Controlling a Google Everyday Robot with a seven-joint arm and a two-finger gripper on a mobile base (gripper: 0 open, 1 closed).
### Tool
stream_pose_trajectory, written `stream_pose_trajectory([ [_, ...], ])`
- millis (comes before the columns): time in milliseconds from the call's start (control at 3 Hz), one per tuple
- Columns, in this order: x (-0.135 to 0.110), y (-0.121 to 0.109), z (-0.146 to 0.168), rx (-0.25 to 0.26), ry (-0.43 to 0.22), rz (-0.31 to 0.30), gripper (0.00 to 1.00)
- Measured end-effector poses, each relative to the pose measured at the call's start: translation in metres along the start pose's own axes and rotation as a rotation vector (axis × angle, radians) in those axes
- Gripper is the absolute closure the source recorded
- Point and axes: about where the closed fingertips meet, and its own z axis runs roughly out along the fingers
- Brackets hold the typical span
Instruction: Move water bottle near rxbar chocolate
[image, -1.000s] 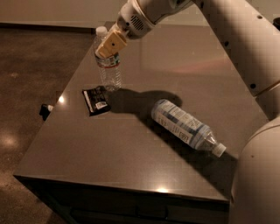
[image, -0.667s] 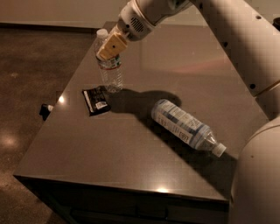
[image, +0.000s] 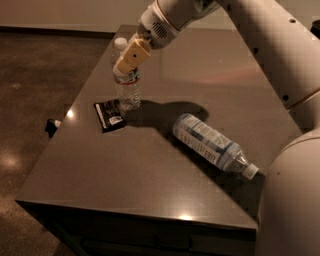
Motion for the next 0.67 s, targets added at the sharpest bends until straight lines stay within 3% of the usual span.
stream_pose_trajectory([
  [333, 0.0005, -0.0001, 0.0021, -0.005, 0.003, 0.001, 0.0],
  [667, 0.0005, -0.0001, 0.0022, -0.005, 0.003, 0.001, 0.0],
])
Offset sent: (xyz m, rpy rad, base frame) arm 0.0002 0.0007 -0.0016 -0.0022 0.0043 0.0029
